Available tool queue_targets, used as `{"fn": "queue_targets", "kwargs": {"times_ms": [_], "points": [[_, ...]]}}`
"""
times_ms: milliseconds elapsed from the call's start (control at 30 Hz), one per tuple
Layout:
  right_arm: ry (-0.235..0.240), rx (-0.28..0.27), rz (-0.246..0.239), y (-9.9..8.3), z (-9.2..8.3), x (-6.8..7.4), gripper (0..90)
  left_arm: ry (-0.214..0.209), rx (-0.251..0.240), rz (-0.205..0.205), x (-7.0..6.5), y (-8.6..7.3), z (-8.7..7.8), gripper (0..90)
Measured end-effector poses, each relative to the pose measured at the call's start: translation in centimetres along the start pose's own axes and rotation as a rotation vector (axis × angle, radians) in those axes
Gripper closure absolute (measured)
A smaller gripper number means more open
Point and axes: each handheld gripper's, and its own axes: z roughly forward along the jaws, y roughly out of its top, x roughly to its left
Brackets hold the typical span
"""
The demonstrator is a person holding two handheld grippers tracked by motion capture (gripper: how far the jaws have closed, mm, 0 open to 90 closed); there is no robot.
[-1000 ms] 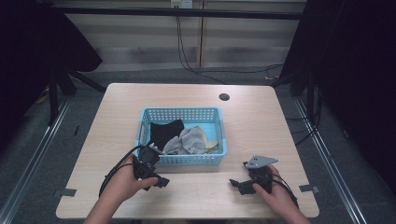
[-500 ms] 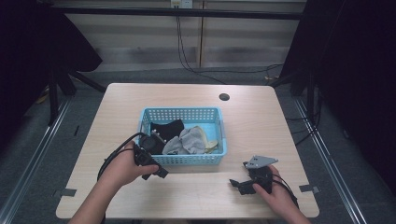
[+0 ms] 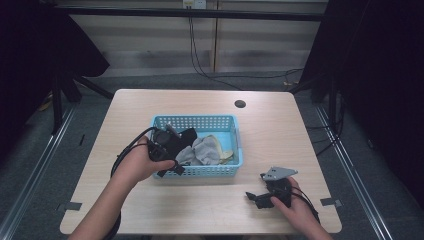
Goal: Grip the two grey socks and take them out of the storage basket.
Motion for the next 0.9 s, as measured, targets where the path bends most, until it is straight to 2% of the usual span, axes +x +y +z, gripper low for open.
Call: {"fn": "queue_targets", "kwargs": {"times_ms": [167,233,400,567,700,800,900], "points": [[0.0,0.0,0.0,0.0,0.0,0.0,12.0,0.01,-0.024,-0.019,0.4,1.0,0.4,28.2],[0.0,0.0,0.0,0.0,0.0,0.0,12.0,0.009,-0.035,-0.028,0.7,1.6,1.0,28.4],[0.0,0.0,0.0,0.0,0.0,0.0,12.0,0.014,-0.031,-0.04,1.2,2.4,1.9,29.4],[0.0,0.0,0.0,0.0,0.0,0.0,12.0,0.024,-0.067,-0.093,2.3,3.8,3.0,30.4],[-0.001,0.0,0.0,0.0,0.0,0.0,12.0,0.017,-0.07,-0.102,2.7,4.2,4.0,31.2],[0.0,0.0,0.0,0.0,0.0,0.0,12.0,0.033,-0.053,-0.111,3.3,4.3,5.5,31.9],[0.0,0.0,0.0,0.0,0.0,0.0,12.0,0.044,-0.046,-0.12,3.8,4.3,6.1,33.2]]}}
